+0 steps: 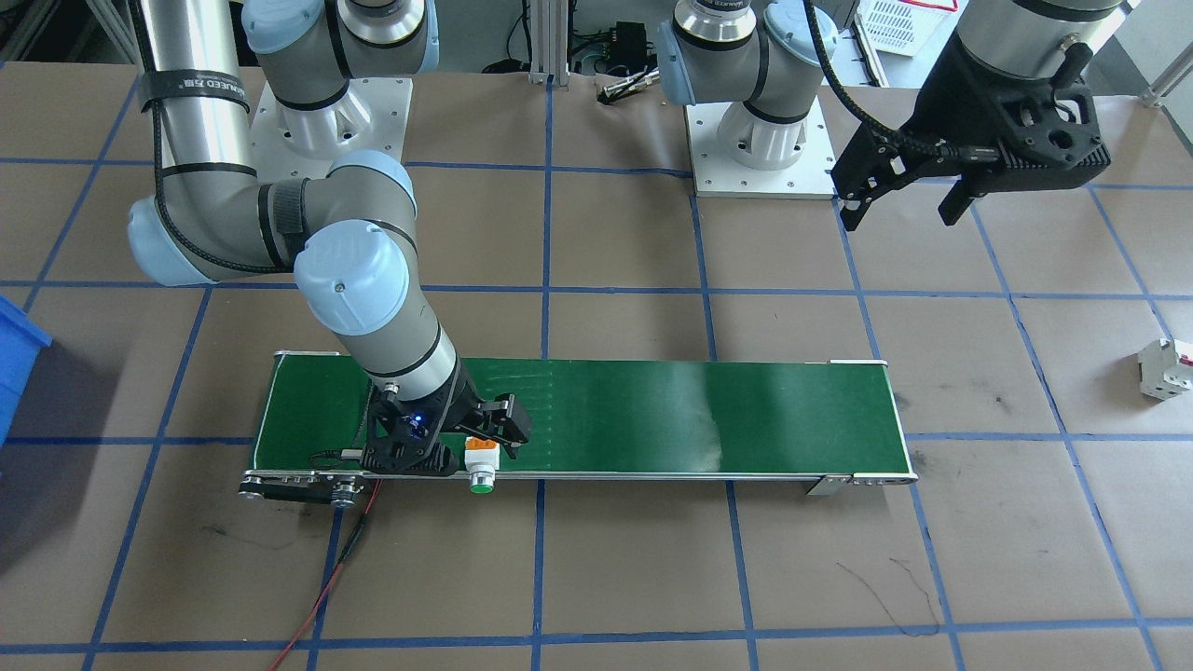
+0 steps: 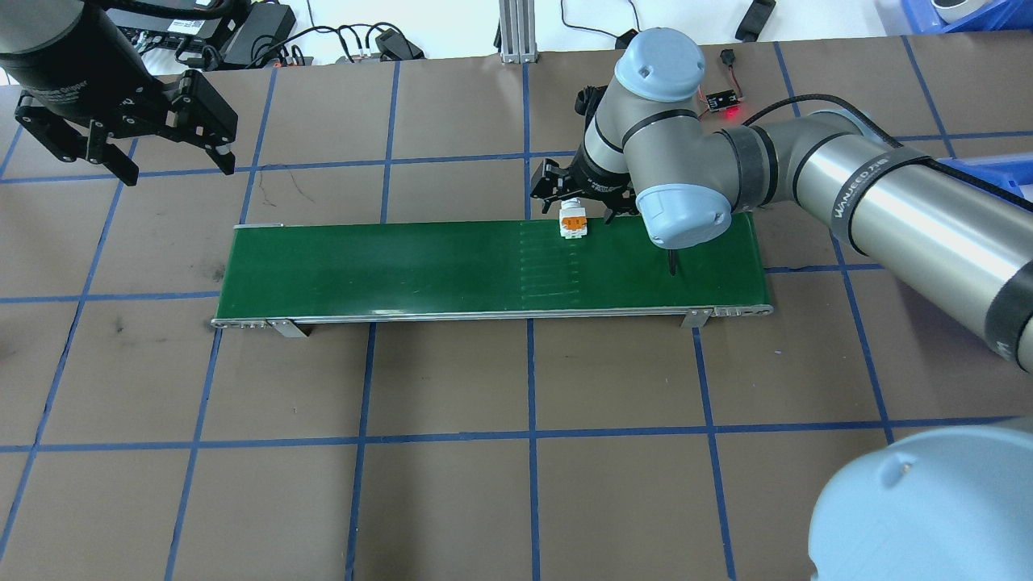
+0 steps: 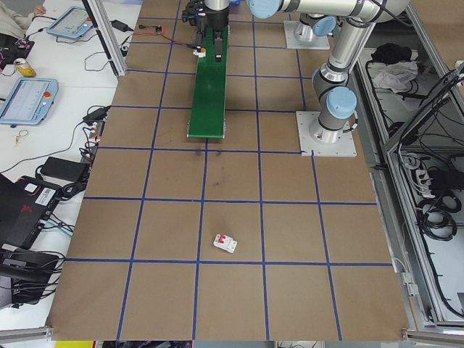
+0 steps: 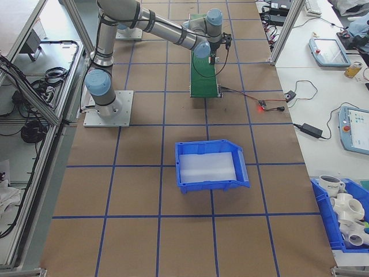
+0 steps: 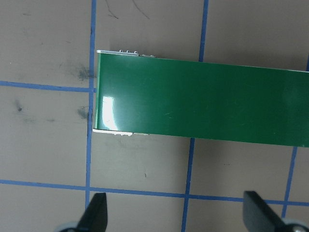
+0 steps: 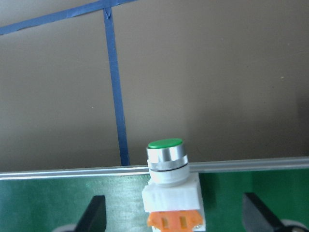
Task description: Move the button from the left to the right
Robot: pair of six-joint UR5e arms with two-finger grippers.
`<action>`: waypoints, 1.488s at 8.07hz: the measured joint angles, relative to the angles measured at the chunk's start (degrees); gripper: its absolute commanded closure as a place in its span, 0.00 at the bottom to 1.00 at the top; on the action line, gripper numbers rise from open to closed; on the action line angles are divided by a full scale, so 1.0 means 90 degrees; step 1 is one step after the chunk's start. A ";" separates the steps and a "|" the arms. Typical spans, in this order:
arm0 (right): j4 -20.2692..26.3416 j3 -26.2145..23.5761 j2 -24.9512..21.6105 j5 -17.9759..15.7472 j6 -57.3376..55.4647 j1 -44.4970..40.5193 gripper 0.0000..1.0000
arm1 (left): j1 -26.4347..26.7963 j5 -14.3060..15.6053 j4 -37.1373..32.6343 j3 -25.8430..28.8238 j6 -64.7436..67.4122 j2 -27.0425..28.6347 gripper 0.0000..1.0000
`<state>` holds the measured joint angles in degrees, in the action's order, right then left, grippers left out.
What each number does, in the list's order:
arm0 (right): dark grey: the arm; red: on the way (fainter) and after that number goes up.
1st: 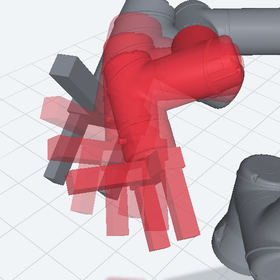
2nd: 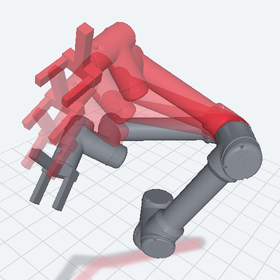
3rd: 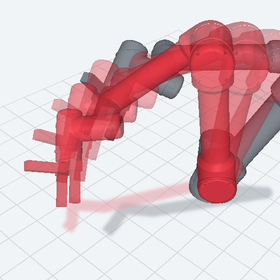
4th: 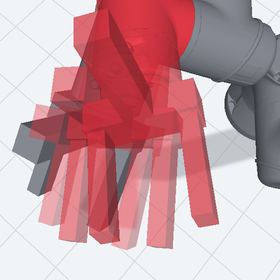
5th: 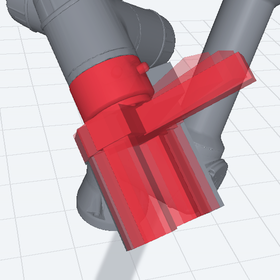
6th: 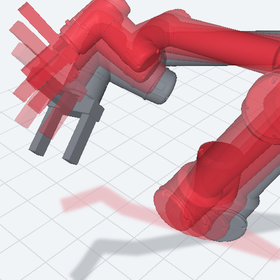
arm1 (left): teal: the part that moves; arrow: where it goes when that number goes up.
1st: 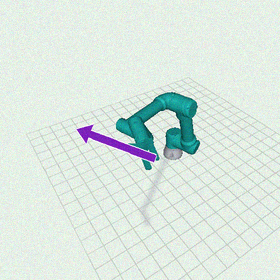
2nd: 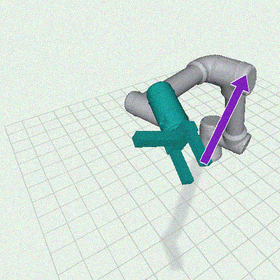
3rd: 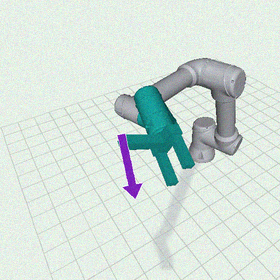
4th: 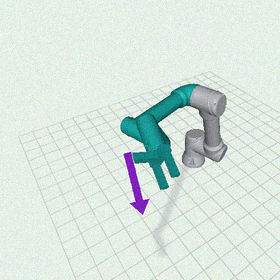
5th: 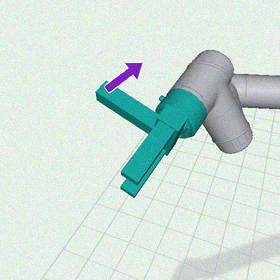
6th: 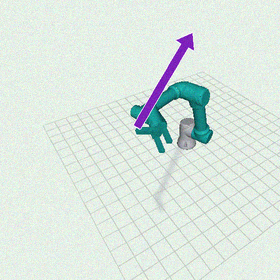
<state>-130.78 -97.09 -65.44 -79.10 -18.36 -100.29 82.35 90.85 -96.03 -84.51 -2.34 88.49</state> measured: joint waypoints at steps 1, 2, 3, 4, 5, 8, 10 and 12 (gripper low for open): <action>-0.0026 -0.0018 0.0090 -0.0103 0.0137 -0.0005 0.63 | -0.0002 0.0014 0.0002 -0.0023 -0.0006 -0.0004 0.00; -0.0005 -0.0035 0.0160 -0.0260 0.0226 -0.0007 0.95 | -0.0002 0.0016 0.0004 -0.0064 -0.0011 -0.0022 0.00; 0.0057 -0.0042 0.0191 -0.0445 0.0335 -0.0008 1.00 | -0.0002 0.0016 0.0005 -0.0115 -0.0016 -0.0044 0.00; 0.0327 -0.0027 0.0164 -0.0865 0.0579 -0.0006 1.00 | -0.0001 0.0023 0.0005 -0.0159 -0.0019 -0.0058 0.00; 0.0630 0.0013 0.0088 -0.1307 0.0808 0.0007 1.00 | 0.0000 0.0029 0.0005 -0.0183 -0.0013 -0.0068 0.00; 0.1783 0.0158 -0.0617 -0.1754 0.1893 0.0927 1.00 | -0.0008 0.0056 0.0006 -0.0207 -0.0020 -0.0077 0.00; 0.2650 0.0304 -0.1329 -0.1769 0.3526 0.2506 1.00 | -0.0009 0.0063 0.0005 -0.0232 -0.0009 -0.0084 0.00; 0.2791 0.0443 -0.1550 -0.1693 0.5352 0.4006 1.00 | -0.0009 0.0072 -0.0002 -0.0237 -0.0020 -0.0098 0.00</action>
<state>-105.66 -93.11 -79.39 -94.33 29.81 -64.24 82.27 91.50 -96.04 -86.65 -2.52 87.62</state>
